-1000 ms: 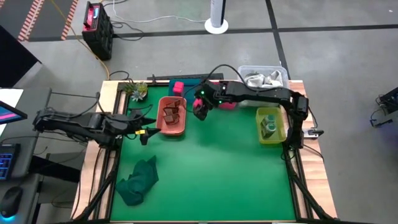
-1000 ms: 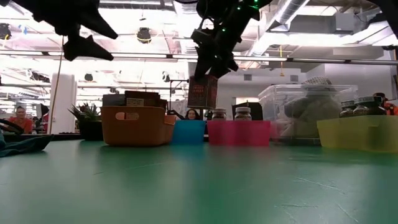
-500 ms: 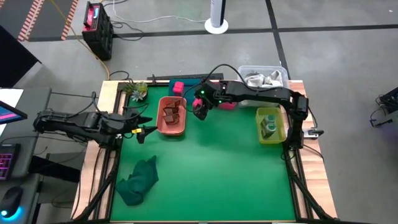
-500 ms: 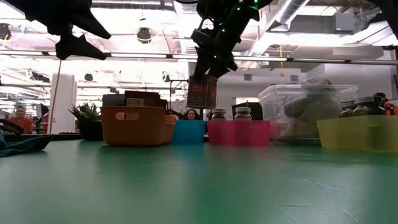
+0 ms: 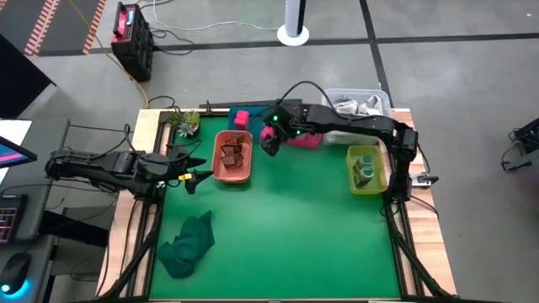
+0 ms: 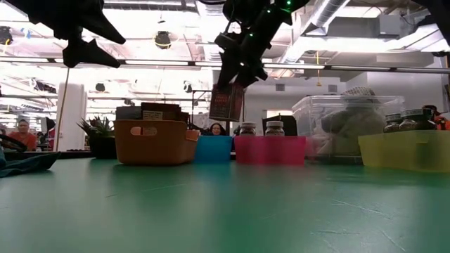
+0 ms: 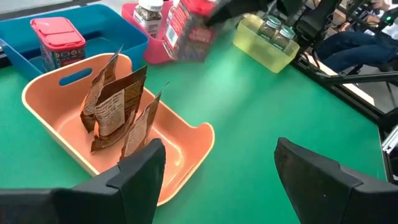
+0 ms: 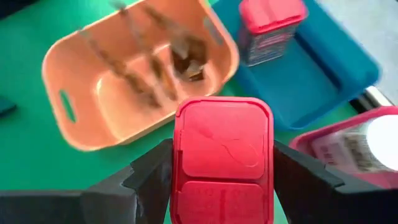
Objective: Sort spices by type
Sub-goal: Put the red spice can into the blue bin
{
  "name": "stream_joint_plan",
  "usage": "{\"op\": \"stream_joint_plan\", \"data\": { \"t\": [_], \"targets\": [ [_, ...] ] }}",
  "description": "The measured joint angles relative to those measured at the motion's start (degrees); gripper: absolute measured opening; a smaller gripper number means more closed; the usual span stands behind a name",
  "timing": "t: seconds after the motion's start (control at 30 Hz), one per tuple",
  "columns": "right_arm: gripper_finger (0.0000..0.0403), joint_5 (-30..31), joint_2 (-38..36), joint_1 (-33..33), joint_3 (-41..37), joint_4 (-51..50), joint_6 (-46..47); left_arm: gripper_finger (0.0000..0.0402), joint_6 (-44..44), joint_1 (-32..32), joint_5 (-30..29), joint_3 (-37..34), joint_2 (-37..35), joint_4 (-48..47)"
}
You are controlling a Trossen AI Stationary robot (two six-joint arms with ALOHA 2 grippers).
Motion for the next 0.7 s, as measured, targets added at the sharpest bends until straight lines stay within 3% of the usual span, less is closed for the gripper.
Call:
{"op": "stream_joint_plan", "data": {
  "t": [0.7],
  "targets": [
    [0.0269, 0.1, 0.0, -1.8, 3.3, -1.1, 0.3, 0.0286, -0.2, 0.0, 0.0, 0.0, 0.0, 0.0]
  ]
}}
